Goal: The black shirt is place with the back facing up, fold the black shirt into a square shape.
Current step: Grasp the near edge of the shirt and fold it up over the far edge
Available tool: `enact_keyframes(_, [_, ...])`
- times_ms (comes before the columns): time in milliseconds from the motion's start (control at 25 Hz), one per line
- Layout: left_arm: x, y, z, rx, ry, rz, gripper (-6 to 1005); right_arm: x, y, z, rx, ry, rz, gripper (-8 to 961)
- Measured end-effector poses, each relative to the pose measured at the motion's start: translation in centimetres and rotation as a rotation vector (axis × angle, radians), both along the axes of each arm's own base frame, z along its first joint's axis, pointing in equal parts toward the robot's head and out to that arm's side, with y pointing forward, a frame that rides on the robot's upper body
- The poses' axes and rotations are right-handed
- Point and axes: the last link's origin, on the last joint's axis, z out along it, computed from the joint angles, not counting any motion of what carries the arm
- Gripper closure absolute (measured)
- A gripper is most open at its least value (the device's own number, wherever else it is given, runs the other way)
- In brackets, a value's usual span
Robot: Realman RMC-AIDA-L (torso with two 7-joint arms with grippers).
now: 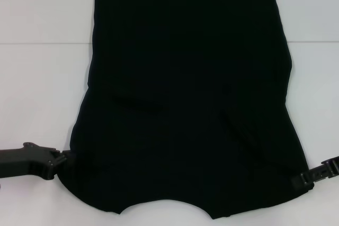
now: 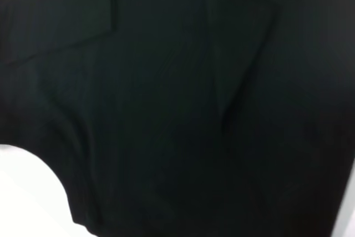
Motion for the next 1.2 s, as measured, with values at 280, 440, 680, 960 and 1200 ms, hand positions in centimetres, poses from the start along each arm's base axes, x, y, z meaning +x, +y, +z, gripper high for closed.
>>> enact_keyframes(280, [0.0,0.1,0.1,0.006,0.006,-0.001,948,-0.6,0.0,-0.7,-0.013,0.009,0.007,67])
enact_keyframes(440, [0.0,0.2,0.1,0.006,0.008,-0.003,945,-1.0,0.2,-0.9,-0.021,0.016,0.012,77])
enact_keyframes(680, [0.0,0.2,0.2,0.006,0.009,-0.004,941,-1.9,0.4,-1.6,-0.040,0.026,0.031,98])
enact_keyframes(960, [0.0,0.2,0.2,0.007,0.009,-0.006,936,-2.0,0.4,-1.7,-0.047,0.024,0.036,123])
enact_keyframes(1200, [0.0,0.2,0.2,0.007,0.010,-0.006,932,-2.0,0.4,-1.8,-0.051,0.012,0.040,245])
